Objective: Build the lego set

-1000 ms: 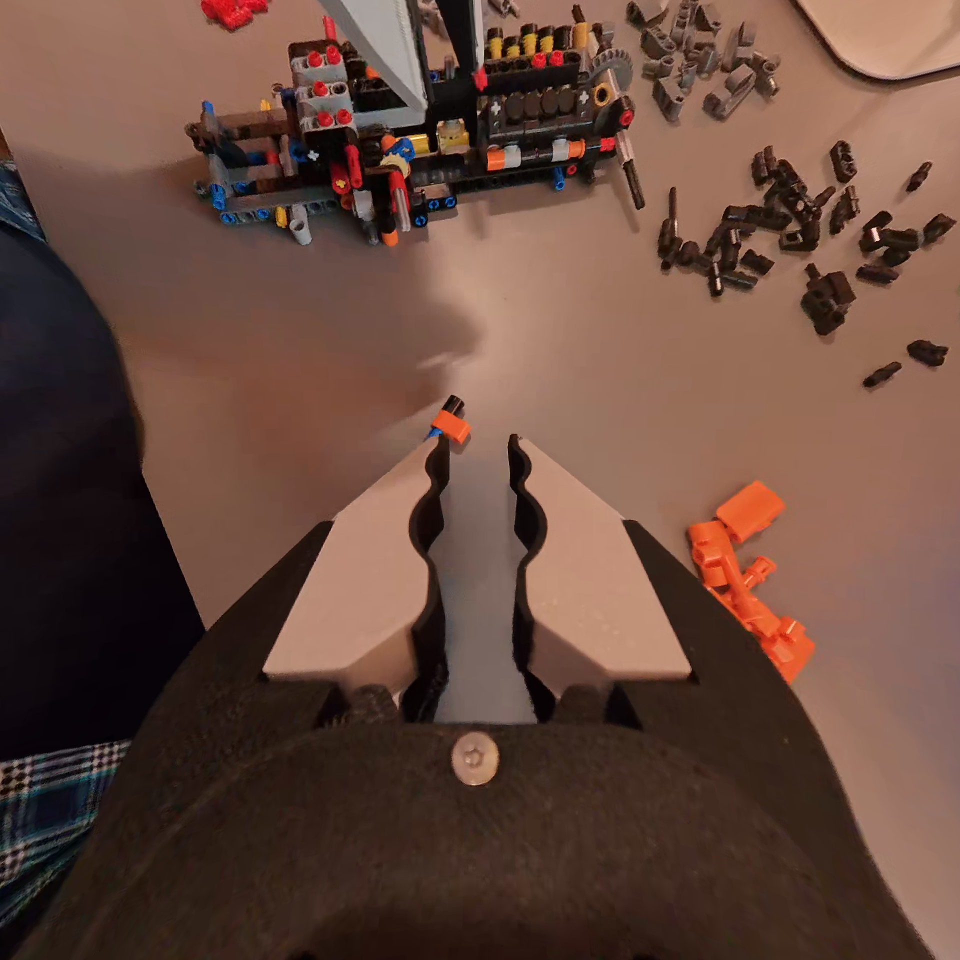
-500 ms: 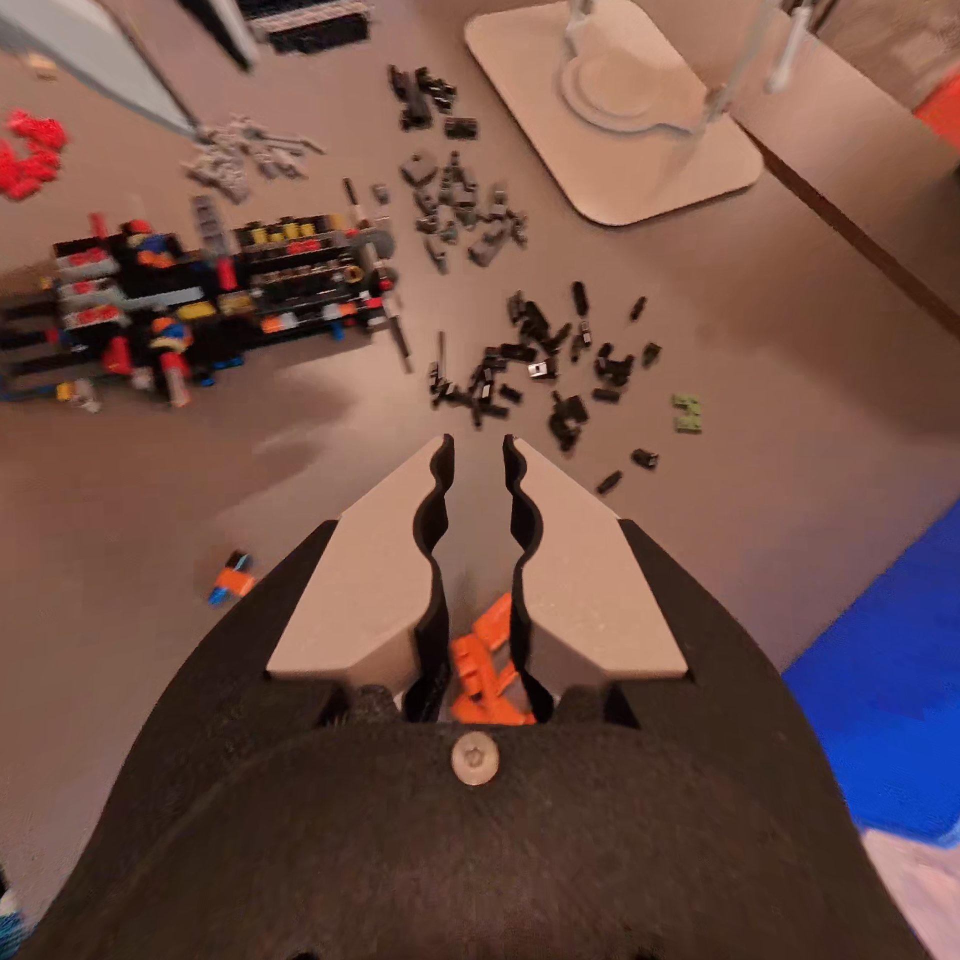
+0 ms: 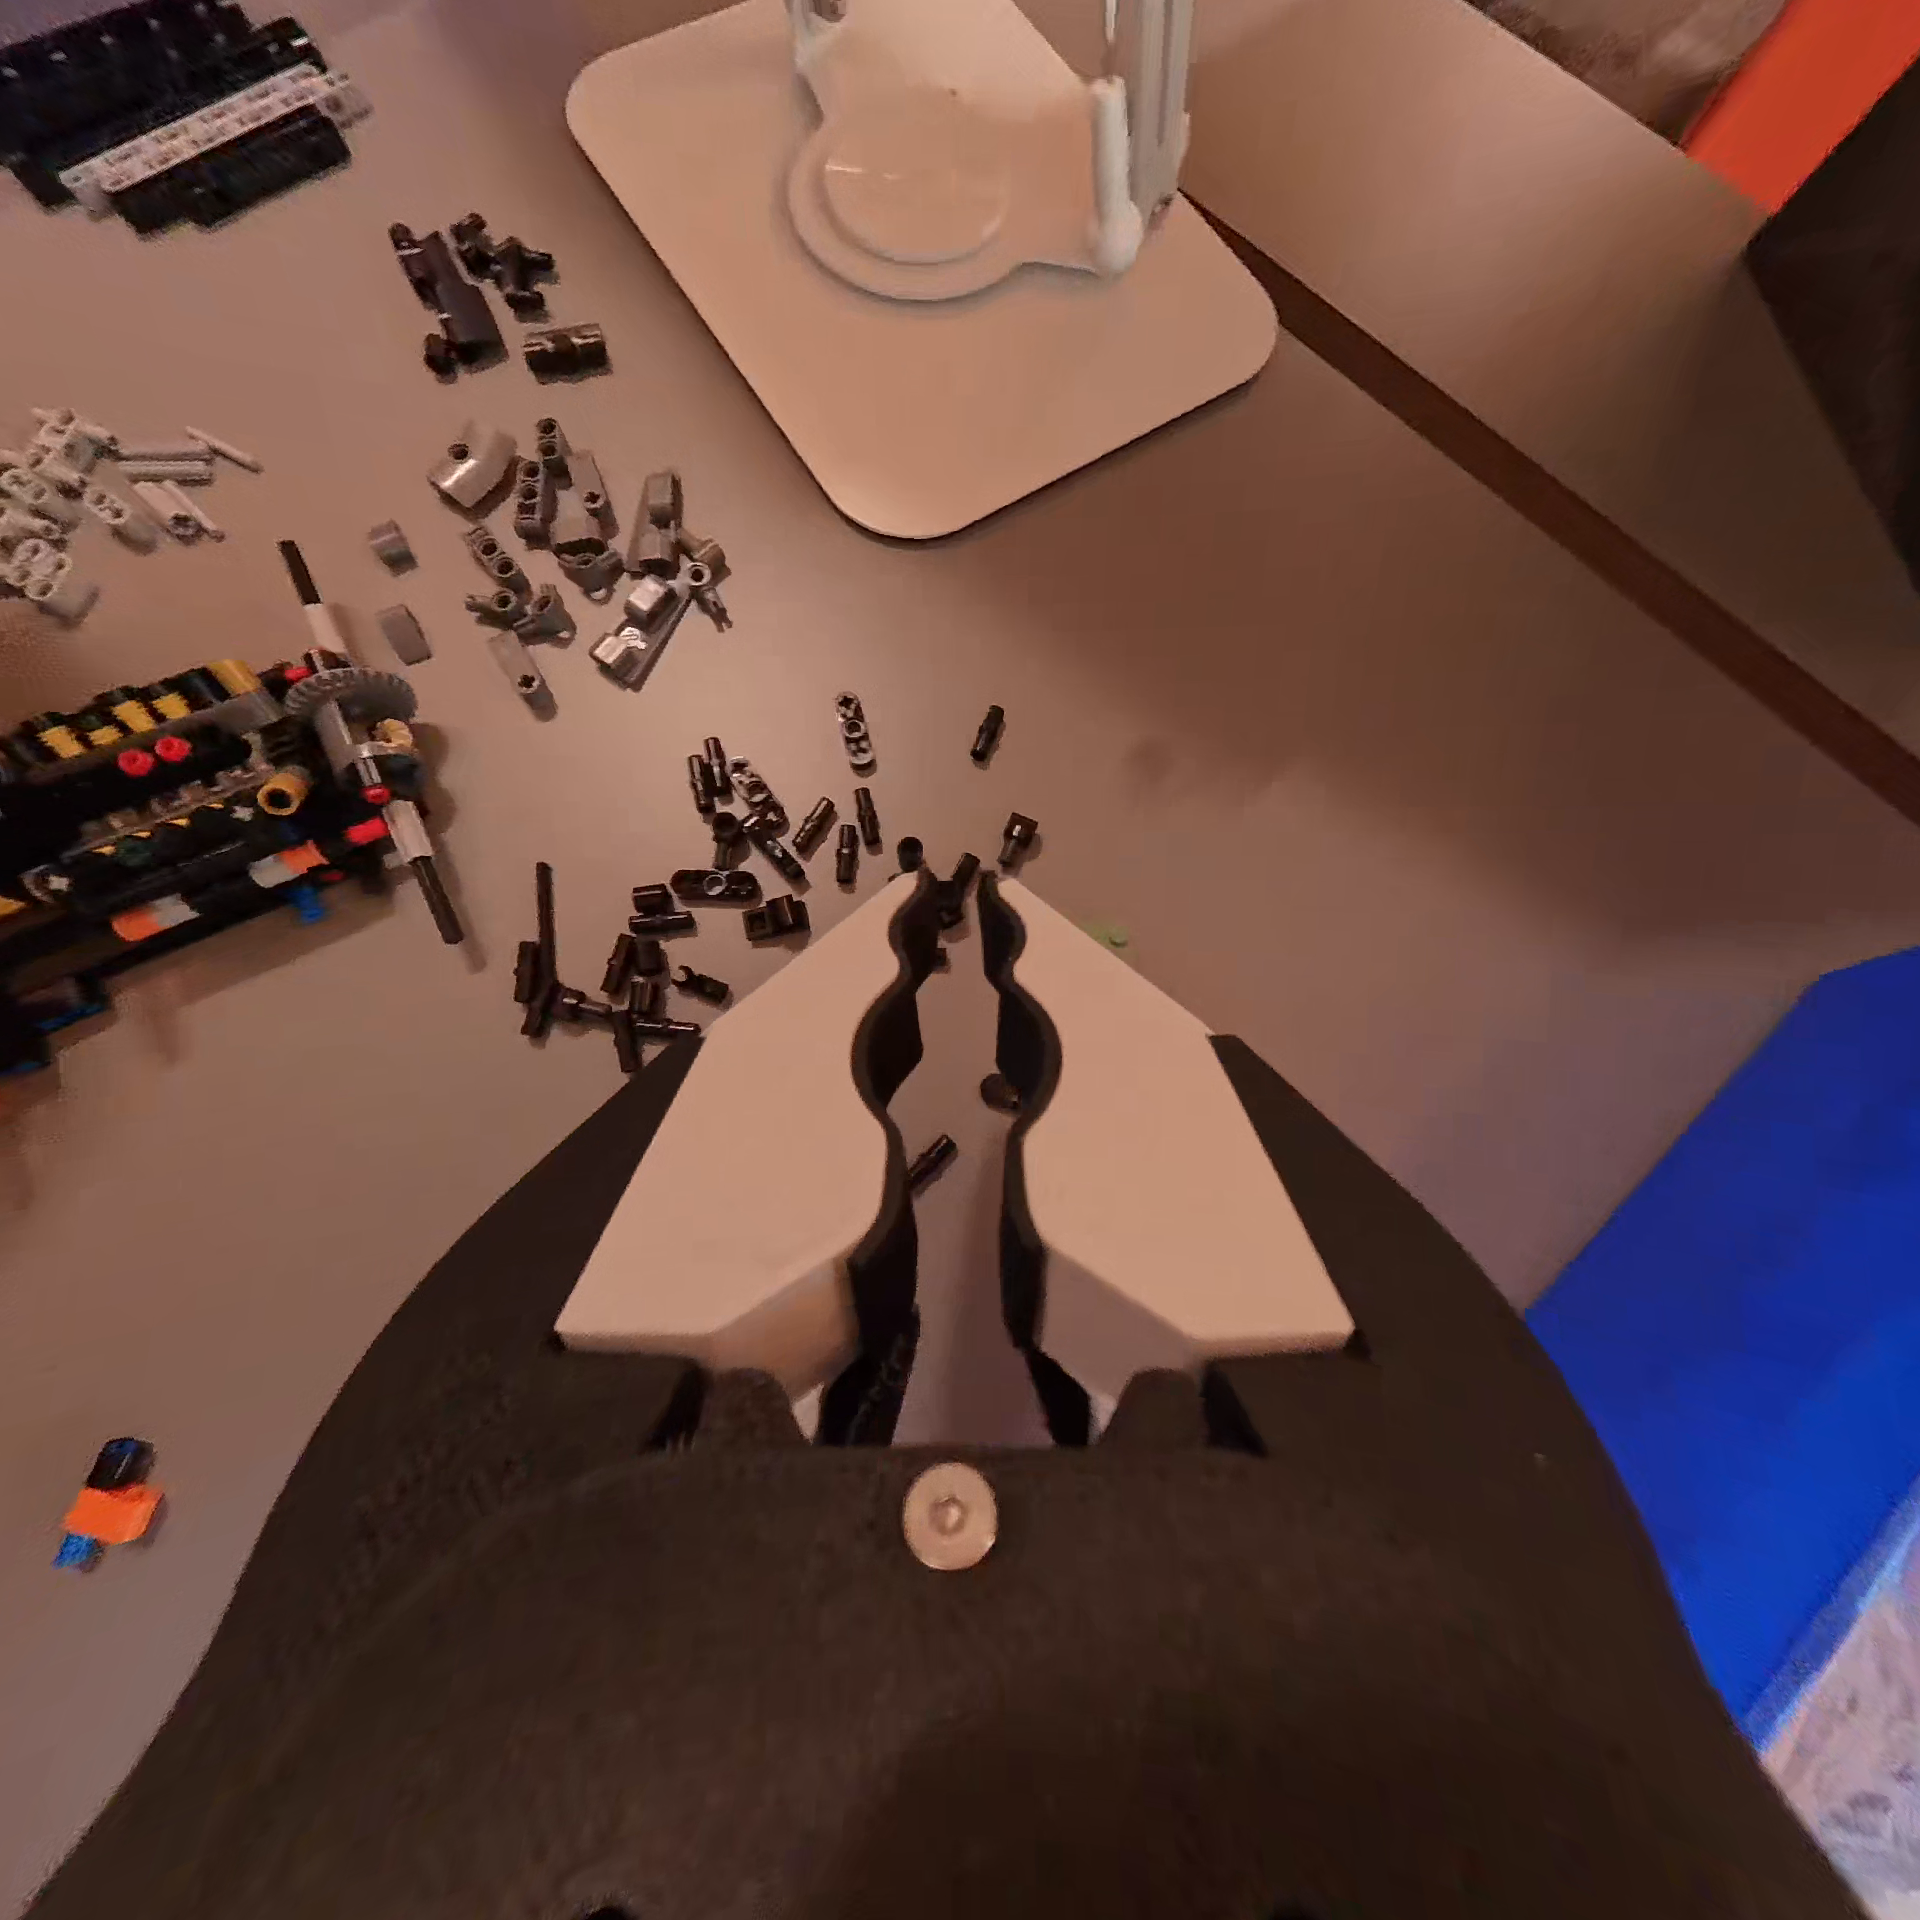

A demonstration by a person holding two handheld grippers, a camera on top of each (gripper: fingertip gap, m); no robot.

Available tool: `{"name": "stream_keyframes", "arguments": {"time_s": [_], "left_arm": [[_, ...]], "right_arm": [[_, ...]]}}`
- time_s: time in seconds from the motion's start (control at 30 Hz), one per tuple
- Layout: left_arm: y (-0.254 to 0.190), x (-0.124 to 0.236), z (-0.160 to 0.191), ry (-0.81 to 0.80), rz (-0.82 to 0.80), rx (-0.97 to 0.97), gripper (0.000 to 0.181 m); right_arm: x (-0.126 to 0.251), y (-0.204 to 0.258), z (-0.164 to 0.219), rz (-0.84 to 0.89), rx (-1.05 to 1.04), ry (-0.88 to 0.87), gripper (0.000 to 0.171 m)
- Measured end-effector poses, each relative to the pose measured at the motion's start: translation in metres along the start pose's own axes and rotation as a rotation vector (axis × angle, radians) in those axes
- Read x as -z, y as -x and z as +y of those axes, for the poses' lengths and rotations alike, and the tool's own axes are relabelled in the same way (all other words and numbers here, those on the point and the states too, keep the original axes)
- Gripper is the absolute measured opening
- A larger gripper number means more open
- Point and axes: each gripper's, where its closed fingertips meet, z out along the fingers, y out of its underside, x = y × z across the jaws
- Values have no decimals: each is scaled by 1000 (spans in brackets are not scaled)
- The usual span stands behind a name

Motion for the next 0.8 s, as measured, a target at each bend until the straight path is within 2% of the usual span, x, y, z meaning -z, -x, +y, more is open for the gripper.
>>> {"name": "stream_keyframes", "arguments": {"time_s": [0.17,0.37,0.53,0.8], "left_arm": [[1,9,14,-35,6,27,0],[-3,26,35,-96,-4,112,0],[-5,24,39,-112,9,113,0],[-3,26,42,-124,18,115,0]], "right_arm": [[-5,14,9,-66,32,70,1],[-22,18,13,-80,56,116,11],[-45,20,12,-62,209,184,18],[-66,13,26,-99,236,256,9]]}}
